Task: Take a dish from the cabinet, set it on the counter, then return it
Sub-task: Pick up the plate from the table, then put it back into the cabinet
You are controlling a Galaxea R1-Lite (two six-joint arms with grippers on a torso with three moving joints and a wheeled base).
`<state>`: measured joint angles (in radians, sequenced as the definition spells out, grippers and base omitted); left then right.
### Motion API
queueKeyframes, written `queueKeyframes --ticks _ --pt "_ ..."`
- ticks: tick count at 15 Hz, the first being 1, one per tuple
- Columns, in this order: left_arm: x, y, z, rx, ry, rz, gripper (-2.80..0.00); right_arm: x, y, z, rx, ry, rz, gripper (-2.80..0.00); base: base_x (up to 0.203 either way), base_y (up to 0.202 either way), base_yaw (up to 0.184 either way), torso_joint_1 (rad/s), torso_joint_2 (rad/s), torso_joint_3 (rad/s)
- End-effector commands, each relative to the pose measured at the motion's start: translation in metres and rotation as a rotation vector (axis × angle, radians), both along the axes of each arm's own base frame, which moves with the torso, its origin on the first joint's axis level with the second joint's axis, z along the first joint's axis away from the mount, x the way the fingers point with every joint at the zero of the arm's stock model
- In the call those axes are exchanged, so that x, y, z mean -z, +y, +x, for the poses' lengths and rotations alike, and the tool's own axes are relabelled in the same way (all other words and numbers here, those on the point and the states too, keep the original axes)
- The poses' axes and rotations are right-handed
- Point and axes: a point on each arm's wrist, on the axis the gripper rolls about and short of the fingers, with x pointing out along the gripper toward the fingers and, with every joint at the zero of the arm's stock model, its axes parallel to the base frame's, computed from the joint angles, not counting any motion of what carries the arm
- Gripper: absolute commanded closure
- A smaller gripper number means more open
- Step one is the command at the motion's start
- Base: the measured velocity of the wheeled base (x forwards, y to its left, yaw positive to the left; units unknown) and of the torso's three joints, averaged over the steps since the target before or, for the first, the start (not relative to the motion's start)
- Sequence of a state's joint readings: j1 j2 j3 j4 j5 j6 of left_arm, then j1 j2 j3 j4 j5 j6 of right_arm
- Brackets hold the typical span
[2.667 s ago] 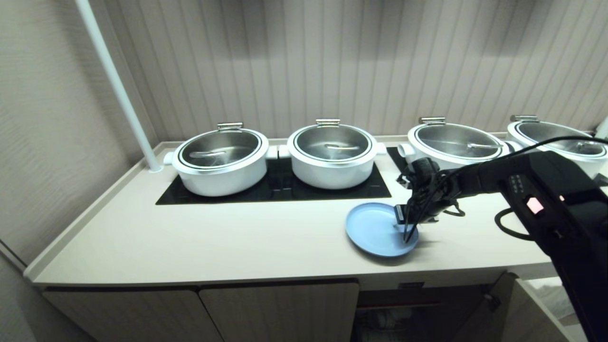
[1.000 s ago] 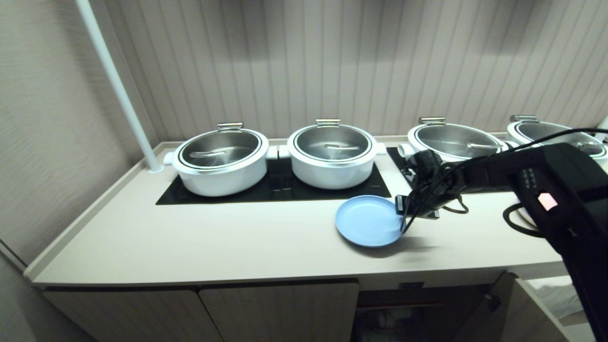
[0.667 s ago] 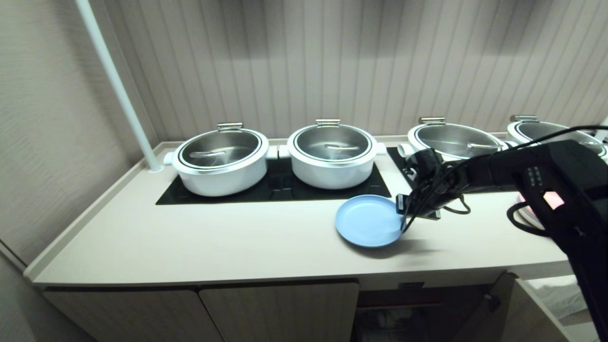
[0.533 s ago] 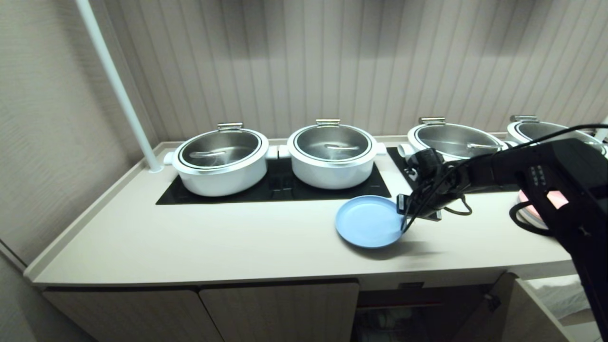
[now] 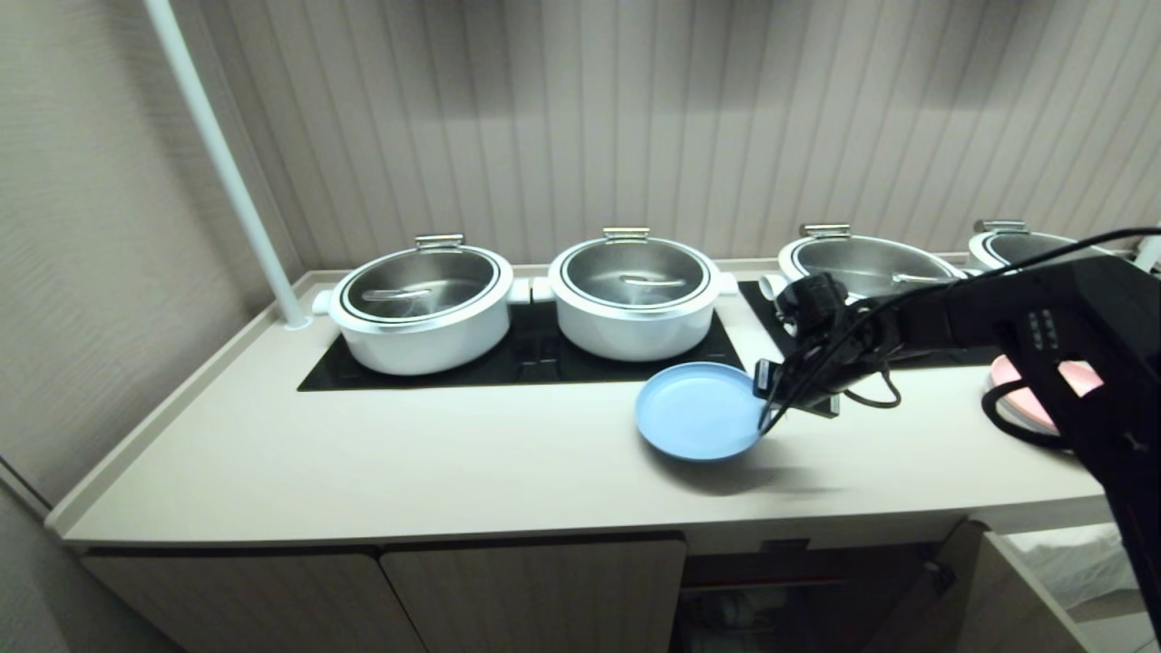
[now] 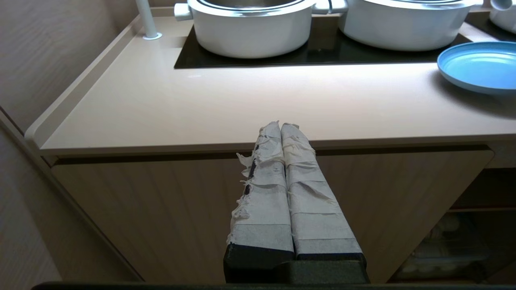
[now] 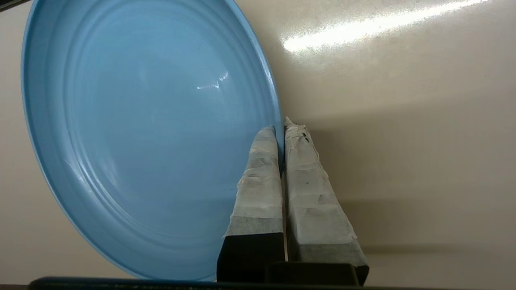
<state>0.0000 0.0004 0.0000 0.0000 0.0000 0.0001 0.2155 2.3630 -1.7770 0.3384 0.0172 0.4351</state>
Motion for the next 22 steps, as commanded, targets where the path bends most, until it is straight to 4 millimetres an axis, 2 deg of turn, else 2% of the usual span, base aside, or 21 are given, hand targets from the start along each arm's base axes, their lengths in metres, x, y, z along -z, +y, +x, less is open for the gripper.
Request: queueKeyframes --ticks 1,6,12,19,22 --pt "0.000 0.000 0.000 -0.001 0.000 0.000 0.00 -0.007 0.000 -0.002 0.023 -0.007 0.022 0.00 0.000 0.000 0.000 0.000 0.00 0.000" --pt "0.000 0.000 0.000 -0.001 0.000 0.000 0.00 -0.011 -0.004 -0.021 0.059 0.034 0.041 0.00 0.000 0.000 0.000 0.000 0.00 0.000" --pt "0.000 0.000 0.000 0.000 0.000 0.000 0.00 -0.035 -0.009 -0.043 0.085 0.018 0.064 0.00 0.000 0.000 0.000 0.000 0.00 0.000" --pt "0.000 0.000 0.000 0.000 0.000 0.000 0.00 -0.054 -0.022 -0.086 0.088 -0.012 0.067 0.00 0.000 0.000 0.000 0.000 0.00 0.000" --pt "0.000 0.000 0.000 0.000 0.000 0.000 0.00 -0.060 -0.028 -0.117 0.064 -0.015 0.051 0.00 0.000 0.000 0.000 0.000 0.00 0.000"
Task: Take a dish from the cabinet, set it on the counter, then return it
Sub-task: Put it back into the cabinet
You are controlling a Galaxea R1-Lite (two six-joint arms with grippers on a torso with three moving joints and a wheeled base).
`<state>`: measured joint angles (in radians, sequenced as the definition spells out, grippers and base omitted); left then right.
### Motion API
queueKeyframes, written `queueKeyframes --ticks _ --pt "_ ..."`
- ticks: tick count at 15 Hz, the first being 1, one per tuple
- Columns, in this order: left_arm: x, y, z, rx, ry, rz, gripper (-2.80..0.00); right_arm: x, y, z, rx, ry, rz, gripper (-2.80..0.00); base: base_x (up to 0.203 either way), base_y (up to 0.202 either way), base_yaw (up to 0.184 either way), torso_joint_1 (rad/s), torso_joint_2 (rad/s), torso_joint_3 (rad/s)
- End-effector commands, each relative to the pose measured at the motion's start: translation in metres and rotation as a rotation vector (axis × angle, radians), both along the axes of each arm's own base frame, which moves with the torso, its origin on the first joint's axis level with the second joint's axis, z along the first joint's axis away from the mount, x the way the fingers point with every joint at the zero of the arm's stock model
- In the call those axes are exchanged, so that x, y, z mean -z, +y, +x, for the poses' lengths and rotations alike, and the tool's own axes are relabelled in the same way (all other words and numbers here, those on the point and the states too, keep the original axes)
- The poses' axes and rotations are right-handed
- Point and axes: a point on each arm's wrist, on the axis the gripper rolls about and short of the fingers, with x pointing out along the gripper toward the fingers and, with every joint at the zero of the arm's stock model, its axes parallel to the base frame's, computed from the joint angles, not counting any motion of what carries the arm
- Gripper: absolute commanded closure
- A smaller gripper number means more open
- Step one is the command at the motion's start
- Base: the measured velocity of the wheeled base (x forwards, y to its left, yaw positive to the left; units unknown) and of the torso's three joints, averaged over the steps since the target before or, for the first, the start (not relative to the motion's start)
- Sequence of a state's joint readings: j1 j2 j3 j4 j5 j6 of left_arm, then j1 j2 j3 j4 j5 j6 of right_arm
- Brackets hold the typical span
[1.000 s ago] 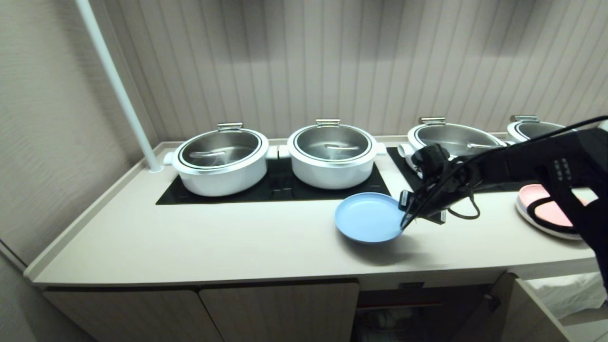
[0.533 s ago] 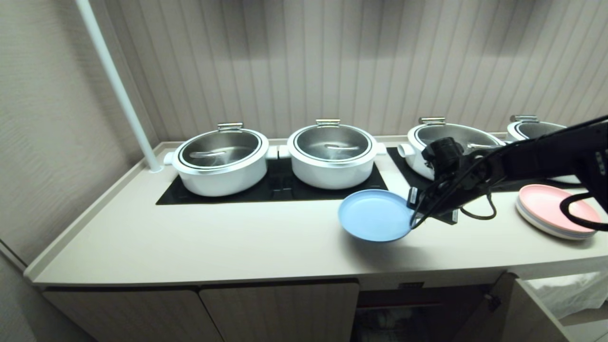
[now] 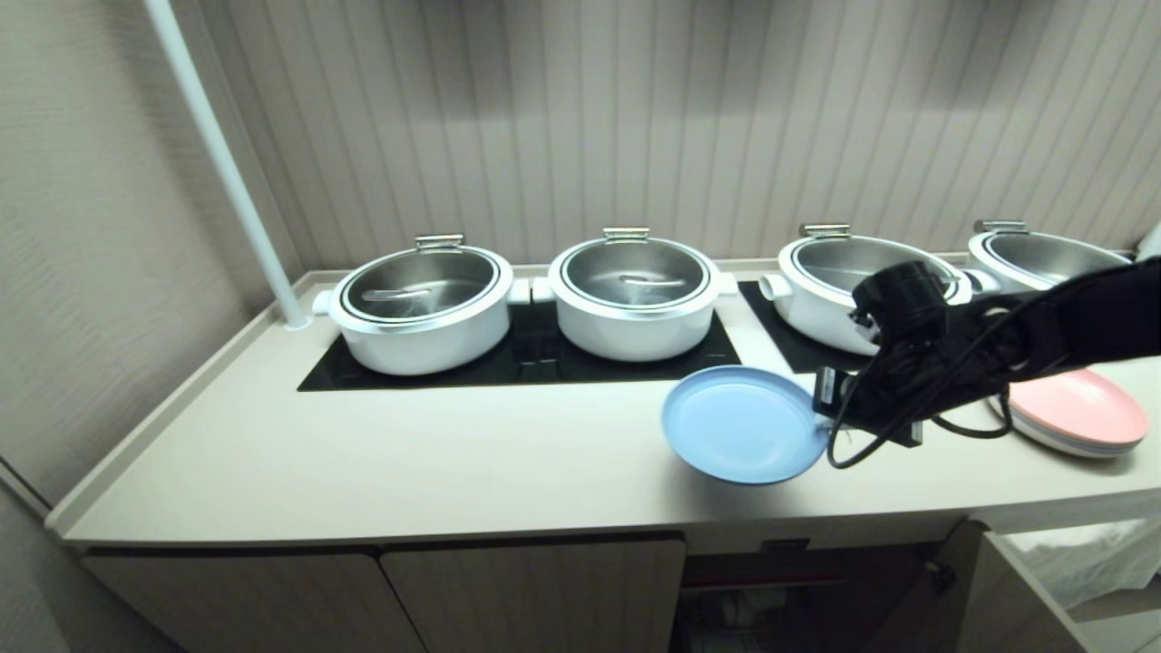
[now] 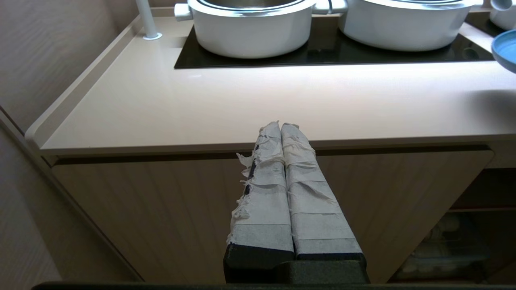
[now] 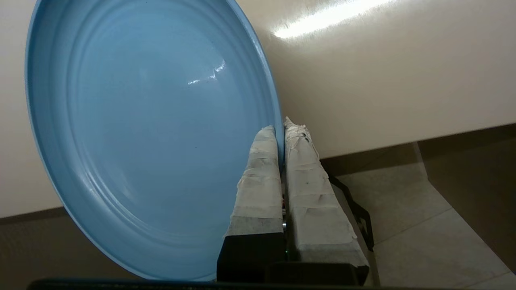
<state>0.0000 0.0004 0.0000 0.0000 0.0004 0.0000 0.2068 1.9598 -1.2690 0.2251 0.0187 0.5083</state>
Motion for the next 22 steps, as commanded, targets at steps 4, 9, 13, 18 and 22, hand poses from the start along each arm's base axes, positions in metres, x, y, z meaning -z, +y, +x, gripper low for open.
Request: queueKeyframes --ticks 4,9,13,18,22 --pt "0.000 0.000 0.000 0.000 0.000 0.000 0.00 -0.013 -0.012 -0.067 -0.027 -0.043 -0.005 0.00 0.000 0.000 0.000 0.000 0.00 0.000" --pt "0.000 0.000 0.000 0.000 0.000 0.000 0.00 -0.015 -0.024 -0.125 -0.030 -0.075 -0.001 0.00 0.000 0.000 0.000 0.000 0.00 0.000" --pt "0.000 0.000 0.000 0.000 0.000 0.000 0.00 -0.003 -0.031 -0.156 -0.024 -0.035 -0.014 0.00 0.000 0.000 0.000 0.000 0.00 0.000" --pt "0.000 0.000 0.000 0.000 0.000 0.000 0.00 0.004 -0.036 -0.178 -0.037 -0.011 -0.027 0.00 0.000 0.000 0.000 0.000 0.00 0.000" --pt "0.000 0.000 0.000 -0.001 0.000 0.000 0.00 0.019 -0.039 -0.197 -0.081 0.025 -0.056 0.00 0.000 0.000 0.000 0.000 0.00 0.000"
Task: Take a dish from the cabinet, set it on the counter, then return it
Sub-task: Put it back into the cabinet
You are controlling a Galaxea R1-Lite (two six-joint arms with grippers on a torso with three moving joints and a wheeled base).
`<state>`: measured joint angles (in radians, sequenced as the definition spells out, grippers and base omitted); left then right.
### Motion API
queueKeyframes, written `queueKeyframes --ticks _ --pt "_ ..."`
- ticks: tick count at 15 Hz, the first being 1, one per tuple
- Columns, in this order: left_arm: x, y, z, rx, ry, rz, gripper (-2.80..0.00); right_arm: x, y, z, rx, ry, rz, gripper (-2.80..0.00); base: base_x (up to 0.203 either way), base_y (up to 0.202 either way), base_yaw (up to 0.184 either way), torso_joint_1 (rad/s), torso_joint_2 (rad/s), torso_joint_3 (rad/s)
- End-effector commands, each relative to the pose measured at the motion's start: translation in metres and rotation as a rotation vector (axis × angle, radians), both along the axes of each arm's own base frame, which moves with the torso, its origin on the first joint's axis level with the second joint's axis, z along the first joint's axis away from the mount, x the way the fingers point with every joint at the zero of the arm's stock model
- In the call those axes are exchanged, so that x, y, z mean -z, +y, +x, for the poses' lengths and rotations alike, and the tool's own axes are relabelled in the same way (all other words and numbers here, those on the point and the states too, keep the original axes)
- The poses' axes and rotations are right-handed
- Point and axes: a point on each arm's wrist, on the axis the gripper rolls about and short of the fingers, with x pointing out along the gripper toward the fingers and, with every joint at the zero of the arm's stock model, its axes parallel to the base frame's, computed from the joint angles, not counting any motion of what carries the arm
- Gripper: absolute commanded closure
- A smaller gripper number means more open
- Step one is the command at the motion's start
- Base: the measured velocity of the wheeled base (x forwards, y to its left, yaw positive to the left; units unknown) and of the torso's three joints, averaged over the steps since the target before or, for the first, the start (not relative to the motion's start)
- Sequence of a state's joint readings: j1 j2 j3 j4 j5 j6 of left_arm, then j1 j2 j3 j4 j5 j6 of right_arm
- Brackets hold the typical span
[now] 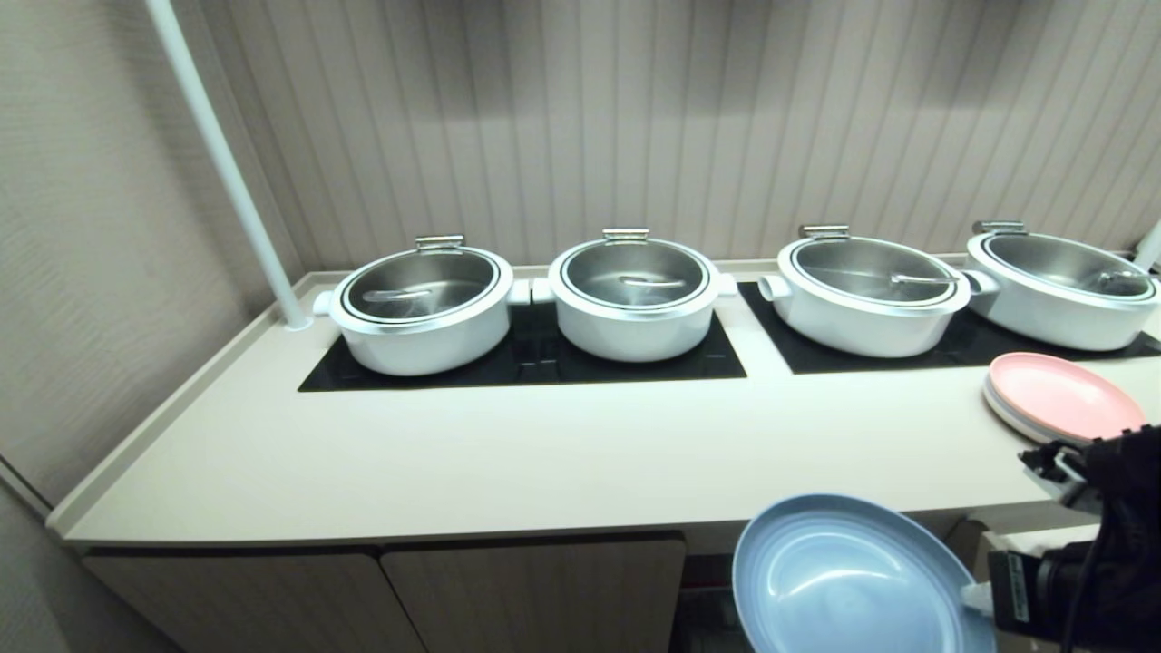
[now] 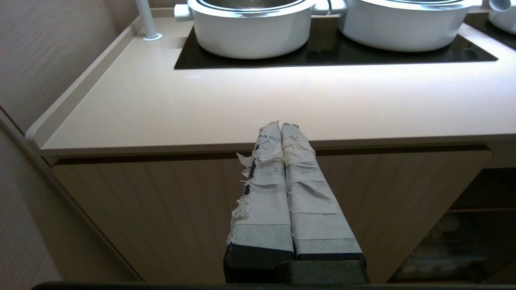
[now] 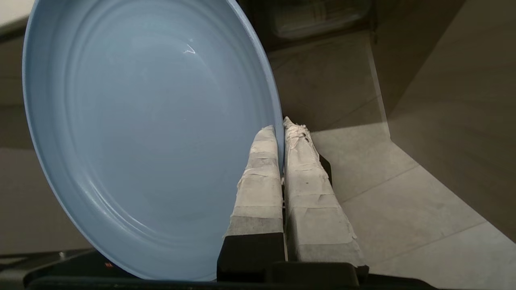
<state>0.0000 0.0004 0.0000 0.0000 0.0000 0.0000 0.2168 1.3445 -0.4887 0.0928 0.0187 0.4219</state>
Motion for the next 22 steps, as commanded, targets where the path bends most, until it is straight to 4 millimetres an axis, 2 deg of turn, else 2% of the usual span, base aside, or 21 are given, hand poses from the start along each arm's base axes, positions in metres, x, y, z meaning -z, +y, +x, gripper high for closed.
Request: queueKeyframes --ticks 1,13,22 --pt "0.000 0.000 0.000 0.000 0.000 0.000 0.00 0.006 0.000 -0.009 -0.015 0.019 0.005 0.00 0.000 0.000 0.000 0.000 0.00 0.000" --pt "0.000 0.000 0.000 0.000 0.000 0.000 0.00 0.022 -0.001 -0.059 -0.124 0.021 0.001 0.00 0.000 0.000 0.000 0.000 0.00 0.000" --pt "0.000 0.000 0.000 0.000 0.000 0.000 0.00 0.025 -0.004 -0.066 -0.121 0.027 0.002 0.00 0.000 0.000 0.000 0.000 0.00 0.000"
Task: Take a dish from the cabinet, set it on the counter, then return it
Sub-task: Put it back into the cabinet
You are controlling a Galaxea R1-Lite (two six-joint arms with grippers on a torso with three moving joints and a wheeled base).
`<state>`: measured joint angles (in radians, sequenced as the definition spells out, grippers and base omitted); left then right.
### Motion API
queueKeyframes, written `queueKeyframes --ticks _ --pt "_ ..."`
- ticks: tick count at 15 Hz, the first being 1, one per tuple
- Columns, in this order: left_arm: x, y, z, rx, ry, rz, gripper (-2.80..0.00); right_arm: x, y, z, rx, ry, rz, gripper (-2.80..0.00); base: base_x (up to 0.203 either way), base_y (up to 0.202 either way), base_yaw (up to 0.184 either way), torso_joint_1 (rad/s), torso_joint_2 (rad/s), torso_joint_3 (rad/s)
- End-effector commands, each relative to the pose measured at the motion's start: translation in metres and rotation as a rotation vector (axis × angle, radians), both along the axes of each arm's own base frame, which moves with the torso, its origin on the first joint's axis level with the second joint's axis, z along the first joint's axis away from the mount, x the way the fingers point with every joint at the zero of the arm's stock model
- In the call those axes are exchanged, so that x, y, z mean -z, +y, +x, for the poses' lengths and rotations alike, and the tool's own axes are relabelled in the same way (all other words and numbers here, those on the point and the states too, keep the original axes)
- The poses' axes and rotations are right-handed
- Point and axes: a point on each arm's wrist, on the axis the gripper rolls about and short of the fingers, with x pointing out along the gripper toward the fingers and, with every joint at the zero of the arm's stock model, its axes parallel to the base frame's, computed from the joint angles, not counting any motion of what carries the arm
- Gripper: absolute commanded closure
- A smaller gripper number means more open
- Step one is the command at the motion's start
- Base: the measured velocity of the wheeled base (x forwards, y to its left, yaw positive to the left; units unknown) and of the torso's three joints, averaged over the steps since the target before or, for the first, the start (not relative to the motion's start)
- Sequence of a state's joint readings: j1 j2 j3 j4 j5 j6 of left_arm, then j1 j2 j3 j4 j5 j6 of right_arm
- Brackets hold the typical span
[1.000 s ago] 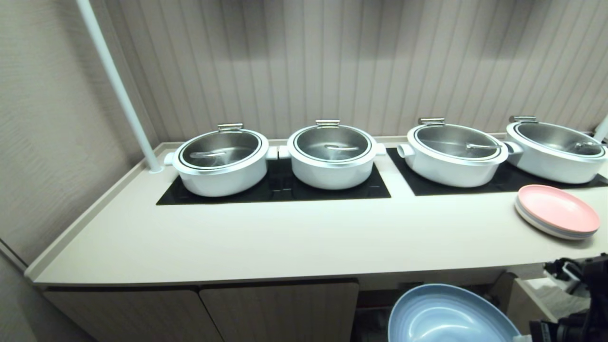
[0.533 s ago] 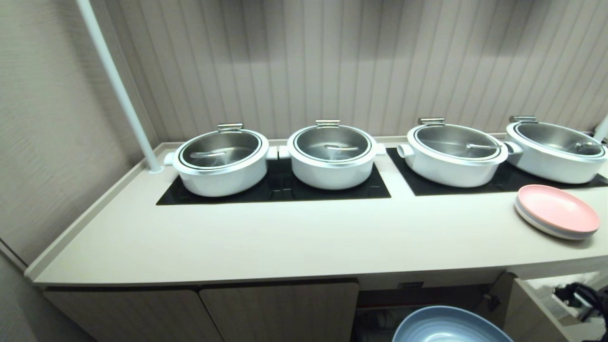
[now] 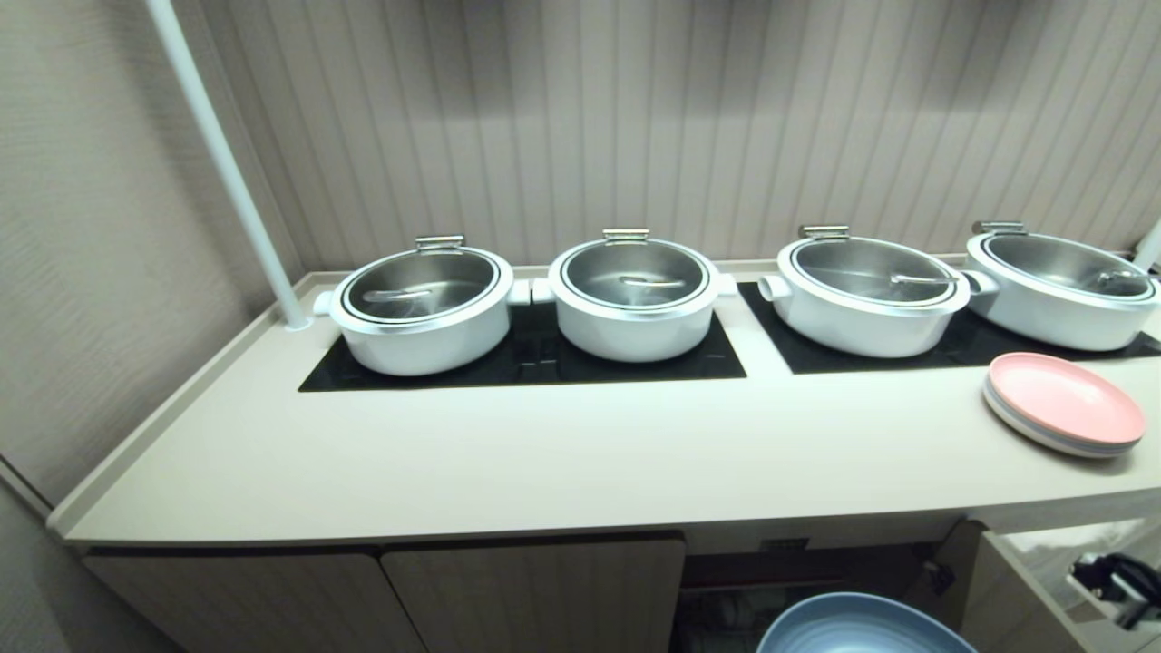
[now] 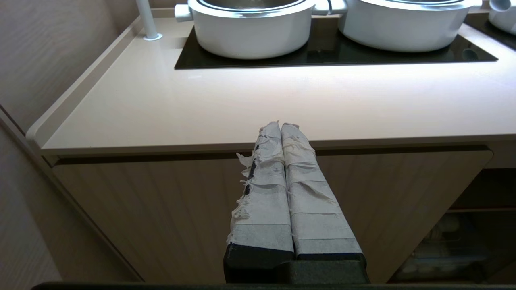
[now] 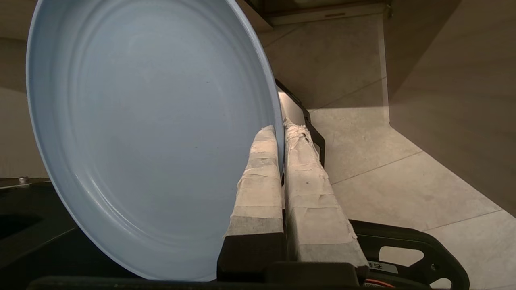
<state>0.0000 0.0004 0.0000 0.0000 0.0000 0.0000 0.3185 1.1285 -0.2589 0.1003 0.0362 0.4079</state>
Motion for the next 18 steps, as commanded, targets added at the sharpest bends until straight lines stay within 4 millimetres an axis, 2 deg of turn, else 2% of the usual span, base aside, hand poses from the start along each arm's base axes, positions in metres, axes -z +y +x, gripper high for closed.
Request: queueKeyframes --ticks 1,18 --pt "0.0000 0.0000 0.0000 0.000 0.000 0.000 0.00 0.0010 -0.0001 -0.0005 0.003 0.009 0.000 0.00 0.000 0.000 0.000 0.000 0.00 0.000" --pt "0.0000 0.0000 0.0000 0.000 0.000 0.000 0.00 0.0037 0.0021 -0.0035 -0.023 0.026 0.044 0.00 0.000 0.000 0.000 0.000 0.00 0.000"
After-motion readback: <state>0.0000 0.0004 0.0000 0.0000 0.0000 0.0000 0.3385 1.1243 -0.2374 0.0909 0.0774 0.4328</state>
